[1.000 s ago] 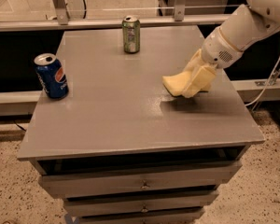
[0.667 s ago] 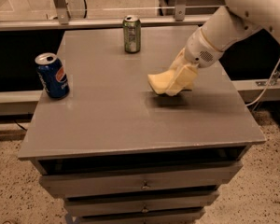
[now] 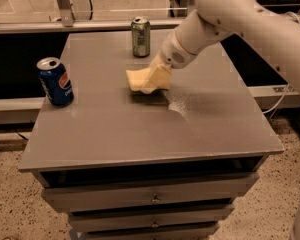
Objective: Move sponge near pepsi can
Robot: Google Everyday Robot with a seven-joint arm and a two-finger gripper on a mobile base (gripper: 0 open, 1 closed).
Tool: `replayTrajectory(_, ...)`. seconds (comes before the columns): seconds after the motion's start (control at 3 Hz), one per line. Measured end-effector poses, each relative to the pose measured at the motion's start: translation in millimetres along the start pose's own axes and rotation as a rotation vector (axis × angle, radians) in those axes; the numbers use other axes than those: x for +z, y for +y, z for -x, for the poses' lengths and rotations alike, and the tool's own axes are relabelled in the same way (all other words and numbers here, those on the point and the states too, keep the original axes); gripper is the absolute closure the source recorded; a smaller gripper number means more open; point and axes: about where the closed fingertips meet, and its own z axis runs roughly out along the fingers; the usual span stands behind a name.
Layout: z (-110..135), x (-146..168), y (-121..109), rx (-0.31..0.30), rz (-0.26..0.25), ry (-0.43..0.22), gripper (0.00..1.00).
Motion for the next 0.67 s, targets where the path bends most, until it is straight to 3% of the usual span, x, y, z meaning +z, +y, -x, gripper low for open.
replayTrajectory(0.67, 55.7, 34.9, 4.7, 0.044, -0.003, -0.1, 1.0)
